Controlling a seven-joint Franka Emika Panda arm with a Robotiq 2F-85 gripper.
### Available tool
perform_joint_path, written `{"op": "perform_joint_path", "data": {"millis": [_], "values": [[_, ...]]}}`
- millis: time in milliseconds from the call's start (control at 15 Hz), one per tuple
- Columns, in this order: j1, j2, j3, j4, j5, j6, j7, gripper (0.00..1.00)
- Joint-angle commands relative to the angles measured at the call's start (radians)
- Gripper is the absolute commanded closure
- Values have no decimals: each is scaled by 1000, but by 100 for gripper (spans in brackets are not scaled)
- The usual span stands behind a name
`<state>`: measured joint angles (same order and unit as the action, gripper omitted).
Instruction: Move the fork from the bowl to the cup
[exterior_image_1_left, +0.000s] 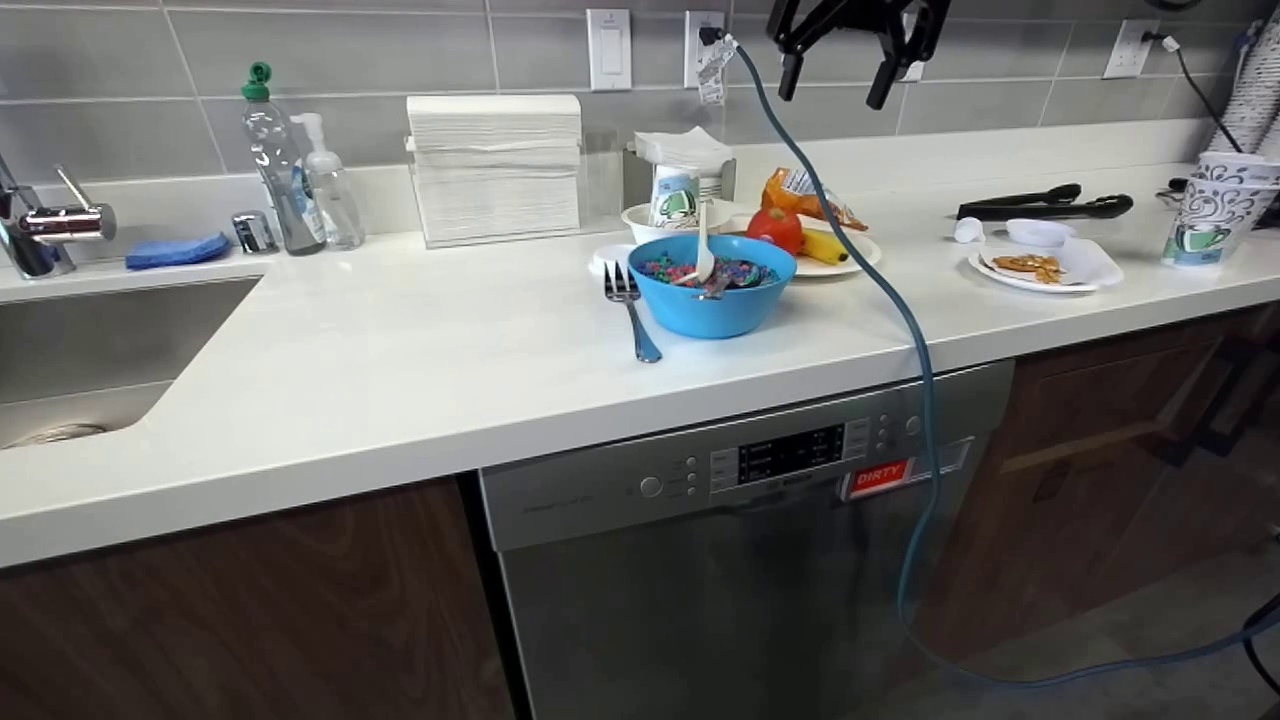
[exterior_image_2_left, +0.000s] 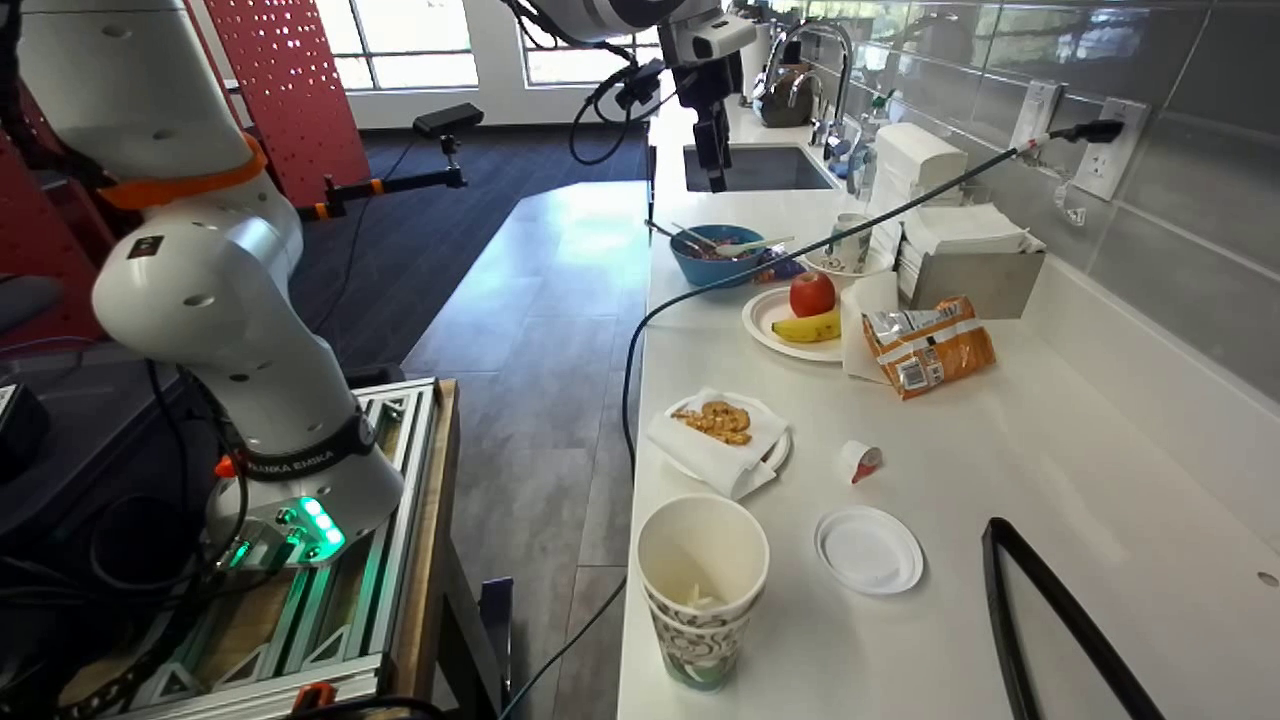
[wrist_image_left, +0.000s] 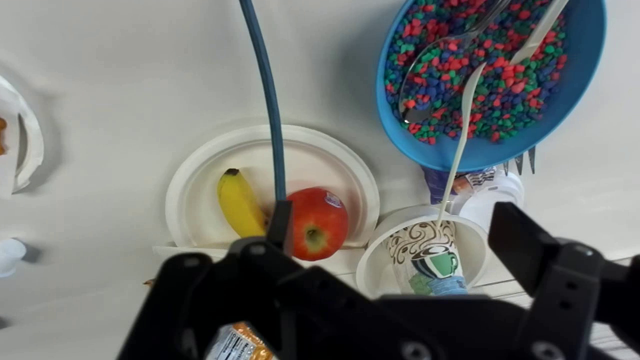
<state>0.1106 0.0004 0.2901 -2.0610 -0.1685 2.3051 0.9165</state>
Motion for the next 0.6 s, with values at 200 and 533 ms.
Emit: {"op": "perform_joint_path", "data": {"millis": [200, 533], "values": [[96, 193, -69, 142, -123, 93, 110, 0], [158, 313, -140, 229, -147, 125, 152, 0]]}}
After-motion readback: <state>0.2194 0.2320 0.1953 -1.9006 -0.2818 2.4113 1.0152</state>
